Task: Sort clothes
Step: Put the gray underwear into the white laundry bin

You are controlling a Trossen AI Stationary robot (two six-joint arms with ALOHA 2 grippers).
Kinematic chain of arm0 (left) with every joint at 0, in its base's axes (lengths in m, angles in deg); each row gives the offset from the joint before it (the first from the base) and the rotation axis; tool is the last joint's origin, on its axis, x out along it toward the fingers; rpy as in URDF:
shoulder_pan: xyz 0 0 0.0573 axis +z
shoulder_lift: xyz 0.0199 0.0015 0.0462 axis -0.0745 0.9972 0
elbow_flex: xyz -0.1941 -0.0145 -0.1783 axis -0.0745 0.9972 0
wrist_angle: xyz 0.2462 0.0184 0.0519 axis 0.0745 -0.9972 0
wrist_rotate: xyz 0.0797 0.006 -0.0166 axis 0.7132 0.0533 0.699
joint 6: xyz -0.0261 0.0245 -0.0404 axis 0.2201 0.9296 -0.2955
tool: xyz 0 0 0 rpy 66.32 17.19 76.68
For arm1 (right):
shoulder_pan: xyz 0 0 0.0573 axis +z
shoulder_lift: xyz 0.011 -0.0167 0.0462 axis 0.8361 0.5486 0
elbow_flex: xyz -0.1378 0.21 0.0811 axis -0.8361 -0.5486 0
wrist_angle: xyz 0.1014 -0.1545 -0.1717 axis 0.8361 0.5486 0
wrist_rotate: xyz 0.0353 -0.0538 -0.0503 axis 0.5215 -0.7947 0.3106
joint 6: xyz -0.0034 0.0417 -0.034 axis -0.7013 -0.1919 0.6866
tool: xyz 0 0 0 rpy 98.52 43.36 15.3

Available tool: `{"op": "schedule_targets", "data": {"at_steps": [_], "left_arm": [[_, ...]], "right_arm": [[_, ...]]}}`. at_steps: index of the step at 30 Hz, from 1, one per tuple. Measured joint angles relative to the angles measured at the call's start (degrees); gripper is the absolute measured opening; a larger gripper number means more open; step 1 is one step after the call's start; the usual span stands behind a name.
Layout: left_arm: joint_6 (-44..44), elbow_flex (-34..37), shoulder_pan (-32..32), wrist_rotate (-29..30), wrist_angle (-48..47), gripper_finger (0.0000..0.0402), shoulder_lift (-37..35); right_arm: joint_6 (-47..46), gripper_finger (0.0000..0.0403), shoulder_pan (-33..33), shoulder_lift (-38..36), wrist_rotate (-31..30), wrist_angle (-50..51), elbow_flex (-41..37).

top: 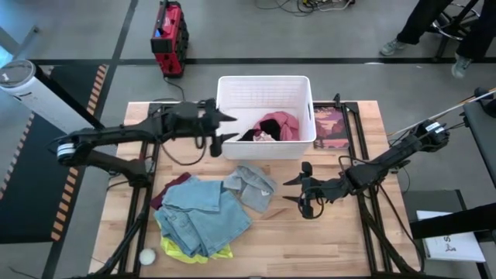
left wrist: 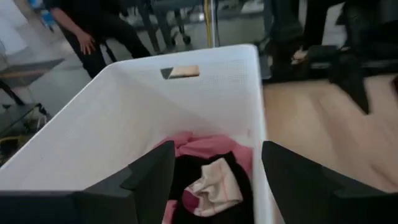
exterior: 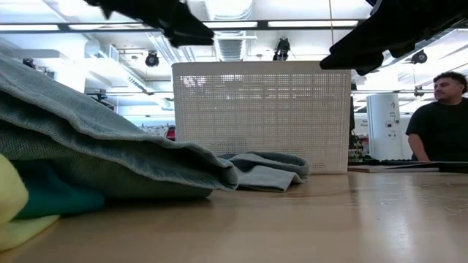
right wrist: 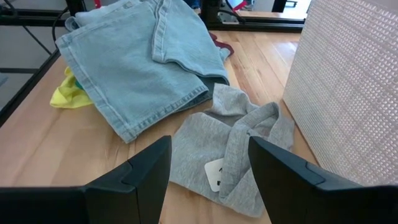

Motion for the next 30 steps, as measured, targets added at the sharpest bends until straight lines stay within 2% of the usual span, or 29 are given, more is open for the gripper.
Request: {"op": "schedule_targets", "data": {"at_steps": [7,13,19,25,30], "left_arm": [[-1.3,11.5,-3.1,0.0,4.5,0.0243,-12.3],[-5.5,19.8,-5.9,0.0,7.2,0.0233,-18.9],[-6.2,28.9,-7.5,0.0,17.6,0.0217,-20.9],[-6.1,35.7,-7.8,-0.1,29.7,0.0214,-20.9],[-6.6,37.8,-7.8,-0.1,31.2,0.0222,-20.9]], "right_arm": [[0.0,0.0199,0.0,0.0,0.0,-0.2,0.0],[0.0,0.0199,0.0,0.0,0.0,-1.3,0.0],[-0.9,0.0199,0.0,0.0,0.7,-1.3,0.0],[-1.0,0.0199,-0.3,3.7,5.3,-5.2,0.0],[-1.2,0.0199,-1.4,9.8,6.3,-9.4,0.0]]}}
